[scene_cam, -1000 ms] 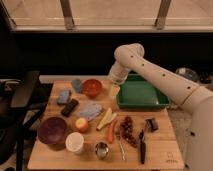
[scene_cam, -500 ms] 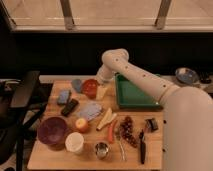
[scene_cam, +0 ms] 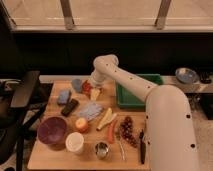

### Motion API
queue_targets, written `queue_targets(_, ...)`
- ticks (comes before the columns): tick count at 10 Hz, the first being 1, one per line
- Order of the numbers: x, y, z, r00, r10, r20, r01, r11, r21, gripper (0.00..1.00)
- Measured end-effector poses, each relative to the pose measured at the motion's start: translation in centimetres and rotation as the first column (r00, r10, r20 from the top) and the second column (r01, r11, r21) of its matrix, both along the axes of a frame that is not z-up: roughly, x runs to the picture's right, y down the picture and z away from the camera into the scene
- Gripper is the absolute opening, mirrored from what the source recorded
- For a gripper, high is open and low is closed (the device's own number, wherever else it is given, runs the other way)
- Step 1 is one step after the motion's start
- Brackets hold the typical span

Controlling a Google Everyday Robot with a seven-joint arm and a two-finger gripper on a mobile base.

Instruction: Stack bowls into tray

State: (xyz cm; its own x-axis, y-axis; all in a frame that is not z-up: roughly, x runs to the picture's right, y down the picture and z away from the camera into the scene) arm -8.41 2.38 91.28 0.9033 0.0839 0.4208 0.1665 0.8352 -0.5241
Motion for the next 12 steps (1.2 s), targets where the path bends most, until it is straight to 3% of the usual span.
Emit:
queue_targets(3,-0.4,2.0,2.3,1.0,0.005,-0.02,-0.006,0.9987,-0.051,0.78)
queue_targets(5,-0.3,2.6,2.7,0.999,0.007,-0.034,-0.009,0.9974,-0.071,0.59)
queue_targets(10,1.2,0.7,-0.1,0.997,0.006,-0.071,-0.007,0.9999,-0.01,0.11)
queue_targets(12,2.3,0.2,-1.6,0.996,0.015,-0.086,-0.013,0.9998,0.014,0.0)
